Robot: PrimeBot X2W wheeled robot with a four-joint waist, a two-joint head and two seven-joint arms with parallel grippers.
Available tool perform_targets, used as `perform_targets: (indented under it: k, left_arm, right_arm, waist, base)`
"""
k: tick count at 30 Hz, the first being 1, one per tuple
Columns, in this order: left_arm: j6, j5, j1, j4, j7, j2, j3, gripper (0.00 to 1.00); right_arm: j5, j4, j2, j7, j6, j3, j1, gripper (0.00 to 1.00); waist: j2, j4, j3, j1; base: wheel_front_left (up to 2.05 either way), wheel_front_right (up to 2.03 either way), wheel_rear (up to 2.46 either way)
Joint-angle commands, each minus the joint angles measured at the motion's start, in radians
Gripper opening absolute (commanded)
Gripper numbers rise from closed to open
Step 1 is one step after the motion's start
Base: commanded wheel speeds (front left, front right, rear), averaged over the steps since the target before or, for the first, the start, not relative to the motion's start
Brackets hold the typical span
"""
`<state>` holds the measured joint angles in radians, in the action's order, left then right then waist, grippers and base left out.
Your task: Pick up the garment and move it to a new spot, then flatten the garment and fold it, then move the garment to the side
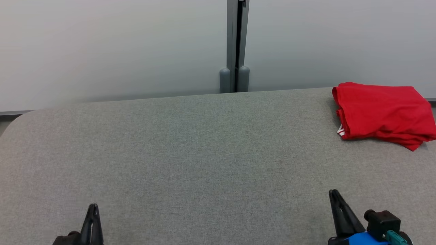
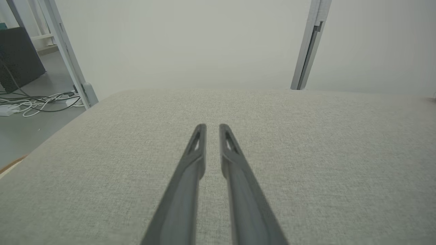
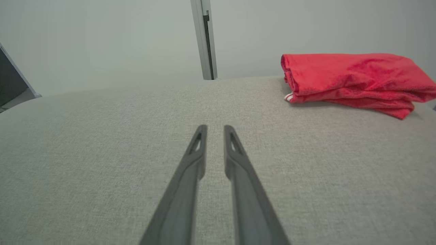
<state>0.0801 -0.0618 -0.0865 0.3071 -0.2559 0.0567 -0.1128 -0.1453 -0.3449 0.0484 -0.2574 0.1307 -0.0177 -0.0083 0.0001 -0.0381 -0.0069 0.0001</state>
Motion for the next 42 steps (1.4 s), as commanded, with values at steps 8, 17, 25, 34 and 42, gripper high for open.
perform_targets:
  k: [8,17,25,34,42]
  left_arm:
    - [0.005,-0.132,0.023,0.018,0.043,-0.003,-0.011,0.00]
    - [0.010,-0.312,0.041,0.001,0.079,-0.003,-0.004,0.00]
    - [0.015,-0.455,0.058,-0.009,0.110,-0.004,-0.002,0.00]
    - [0.020,-0.601,0.078,-0.017,0.144,-0.004,-0.001,0.00]
    - [0.025,-0.719,0.094,-0.023,0.173,-0.004,-0.001,0.00]
  right_arm:
    - [-0.130,-0.003,-0.001,0.035,0.000,0.012,-0.008,0.00]
    - [-0.297,0.012,-0.001,0.076,0.000,0.027,-0.020,0.00]
    - [-0.432,0.023,0.000,0.110,0.000,0.039,-0.031,0.00]
    - [-0.571,0.034,0.000,0.145,0.000,0.052,-0.043,0.00]
    - [-0.682,0.043,0.001,0.174,0.000,0.062,-0.050,0.00]
  waist:
    - [-0.0001,0.002,0.000,0.0000]
    - [-0.0001,0.005,0.001,0.0000]
    - [-0.0001,0.007,0.002,0.0000]
    - [-0.0001,0.010,0.003,0.0000]
    - [-0.0001,0.012,0.003,0.0000]
  base:
    - [0.00,0.00,0.00]
    - [0.00,0.00,0.00]
    - [0.00,0.00,0.00]
    - [0.00,0.00,0.00]
    - [0.00,0.00,0.00]
